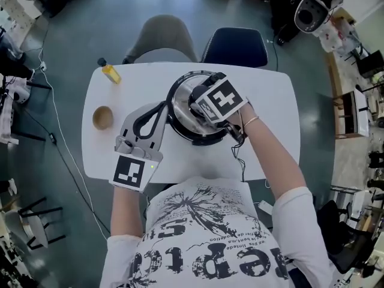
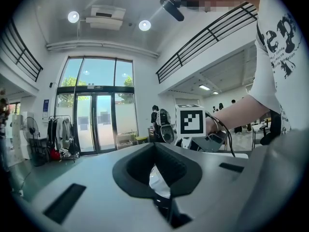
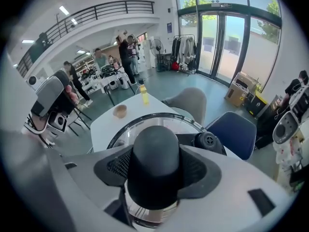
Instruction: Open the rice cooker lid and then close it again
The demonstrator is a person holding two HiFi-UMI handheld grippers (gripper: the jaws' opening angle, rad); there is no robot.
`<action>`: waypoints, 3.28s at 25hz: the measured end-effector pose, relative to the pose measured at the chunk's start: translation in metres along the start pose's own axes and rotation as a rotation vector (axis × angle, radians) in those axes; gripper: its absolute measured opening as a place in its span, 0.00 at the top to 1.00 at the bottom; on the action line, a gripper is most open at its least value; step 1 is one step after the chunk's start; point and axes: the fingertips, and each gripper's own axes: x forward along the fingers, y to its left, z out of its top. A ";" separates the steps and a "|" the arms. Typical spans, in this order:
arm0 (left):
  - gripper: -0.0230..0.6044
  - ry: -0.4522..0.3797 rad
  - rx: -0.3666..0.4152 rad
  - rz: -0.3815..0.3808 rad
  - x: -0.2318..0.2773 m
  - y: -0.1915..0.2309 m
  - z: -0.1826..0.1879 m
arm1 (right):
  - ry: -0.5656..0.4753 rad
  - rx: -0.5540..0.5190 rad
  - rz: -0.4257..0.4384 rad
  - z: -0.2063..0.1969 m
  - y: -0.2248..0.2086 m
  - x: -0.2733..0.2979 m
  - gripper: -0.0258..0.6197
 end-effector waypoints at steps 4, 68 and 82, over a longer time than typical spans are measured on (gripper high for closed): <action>0.94 -0.004 -0.001 -0.014 -0.008 0.006 0.001 | -0.011 0.048 -0.007 -0.001 -0.002 -0.001 0.51; 0.94 -0.084 0.059 0.040 0.025 -0.202 0.046 | -0.096 -0.026 -0.002 -0.196 -0.057 -0.143 0.51; 0.94 -0.069 0.054 0.066 -0.011 -0.043 0.030 | -0.092 -0.051 -0.003 -0.044 -0.001 -0.070 0.50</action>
